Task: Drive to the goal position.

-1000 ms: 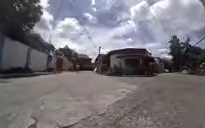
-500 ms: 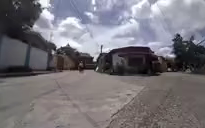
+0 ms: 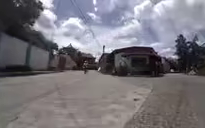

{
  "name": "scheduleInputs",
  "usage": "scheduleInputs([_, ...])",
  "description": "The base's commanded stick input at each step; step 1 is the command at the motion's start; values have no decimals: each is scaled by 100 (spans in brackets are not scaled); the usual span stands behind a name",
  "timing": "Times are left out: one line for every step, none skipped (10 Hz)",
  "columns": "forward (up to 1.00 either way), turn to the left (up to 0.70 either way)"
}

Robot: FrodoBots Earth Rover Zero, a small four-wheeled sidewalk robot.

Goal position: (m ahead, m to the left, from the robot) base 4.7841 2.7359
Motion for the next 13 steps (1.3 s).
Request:
scheduleInputs([70,0])
scheduleInputs([70,0])
scheduleInputs([70,0])
scheduleInputs([70,0])
scheduleInputs([70,0])
scheduleInputs([70,0])
scheduleInputs([70,0])
scheduleInputs([70,0])
scheduleInputs([70,0])
scheduleInputs([70,0])
scheduleInputs([70,0])
scheduleInputs([70,0])
scheduleInputs([70,0])
